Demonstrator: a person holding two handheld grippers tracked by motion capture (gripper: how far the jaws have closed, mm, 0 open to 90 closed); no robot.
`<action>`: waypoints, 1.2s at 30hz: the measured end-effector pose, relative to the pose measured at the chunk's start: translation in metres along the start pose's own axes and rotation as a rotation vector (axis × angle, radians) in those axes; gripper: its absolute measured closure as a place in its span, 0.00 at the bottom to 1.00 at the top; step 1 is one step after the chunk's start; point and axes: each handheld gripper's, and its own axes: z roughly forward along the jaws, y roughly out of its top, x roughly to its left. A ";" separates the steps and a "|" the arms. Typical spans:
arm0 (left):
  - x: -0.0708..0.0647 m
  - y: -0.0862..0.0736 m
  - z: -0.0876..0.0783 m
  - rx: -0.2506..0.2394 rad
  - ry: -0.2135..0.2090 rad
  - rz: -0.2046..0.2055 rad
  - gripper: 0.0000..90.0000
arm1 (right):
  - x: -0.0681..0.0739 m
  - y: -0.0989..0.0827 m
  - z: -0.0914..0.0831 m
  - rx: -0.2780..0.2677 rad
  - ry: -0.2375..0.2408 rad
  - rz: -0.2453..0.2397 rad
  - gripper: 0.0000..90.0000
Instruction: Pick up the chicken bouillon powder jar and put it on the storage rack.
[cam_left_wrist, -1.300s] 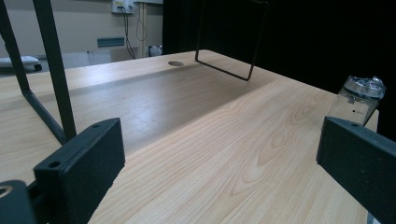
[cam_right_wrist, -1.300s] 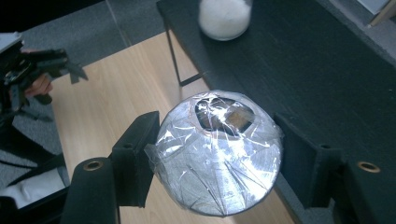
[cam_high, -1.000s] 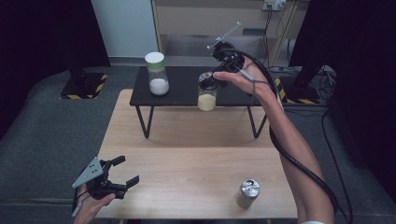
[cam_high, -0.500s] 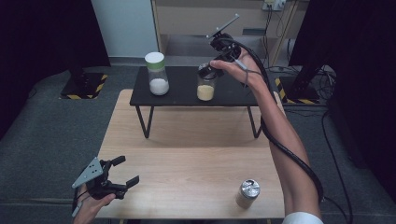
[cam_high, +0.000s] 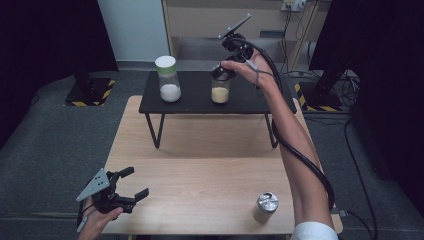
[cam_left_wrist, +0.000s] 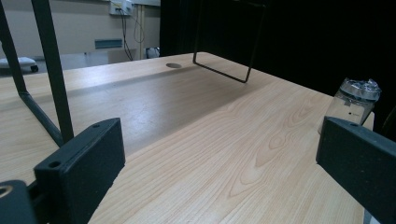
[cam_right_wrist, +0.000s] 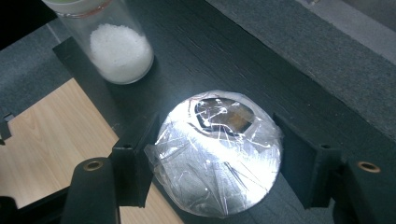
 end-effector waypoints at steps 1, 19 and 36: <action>0.000 0.000 0.000 -0.001 -0.001 -0.001 0.00 | 0.000 0.001 0.001 0.002 0.000 -0.003 0.39; 0.002 0.000 -0.001 -0.001 0.000 -0.002 0.00 | -0.005 0.001 0.010 0.007 0.006 0.003 0.39; 0.002 -0.001 -0.001 0.000 -0.003 -0.003 0.00 | -0.007 -0.006 0.011 -0.014 0.010 -0.005 0.38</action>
